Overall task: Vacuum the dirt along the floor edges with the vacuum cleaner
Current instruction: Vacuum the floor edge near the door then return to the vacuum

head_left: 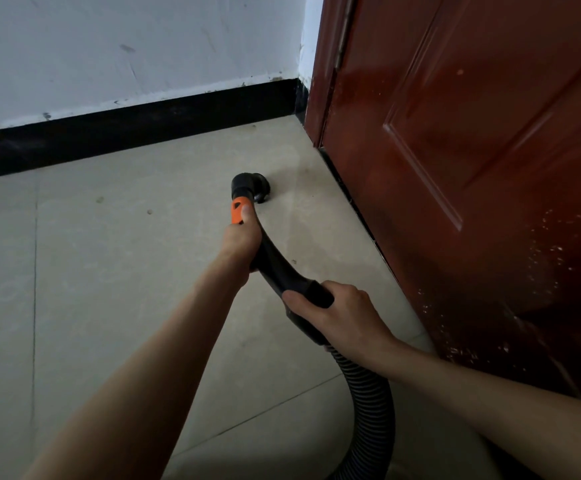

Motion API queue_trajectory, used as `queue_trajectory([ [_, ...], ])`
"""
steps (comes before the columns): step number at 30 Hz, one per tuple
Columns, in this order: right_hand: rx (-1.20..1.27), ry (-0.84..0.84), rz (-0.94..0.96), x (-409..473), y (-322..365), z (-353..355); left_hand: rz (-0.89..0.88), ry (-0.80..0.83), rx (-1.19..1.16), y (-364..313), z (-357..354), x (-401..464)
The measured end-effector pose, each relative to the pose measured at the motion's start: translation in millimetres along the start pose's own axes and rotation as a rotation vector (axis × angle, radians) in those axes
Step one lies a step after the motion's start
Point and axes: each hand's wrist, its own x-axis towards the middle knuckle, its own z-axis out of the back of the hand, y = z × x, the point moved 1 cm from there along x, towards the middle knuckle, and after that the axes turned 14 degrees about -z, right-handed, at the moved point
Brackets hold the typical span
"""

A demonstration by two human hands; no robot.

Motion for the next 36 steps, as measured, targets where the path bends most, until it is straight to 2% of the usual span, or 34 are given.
queue_trajectory([
  [27, 0.161, -0.213, -0.102, -10, -38, 28, -0.093, 0.233, 0.083, -16, -77, -6],
  [36, 0.319, -0.164, -0.11, -12, -51, 30, -0.112, 0.289, 0.036, -15, -87, -15],
])
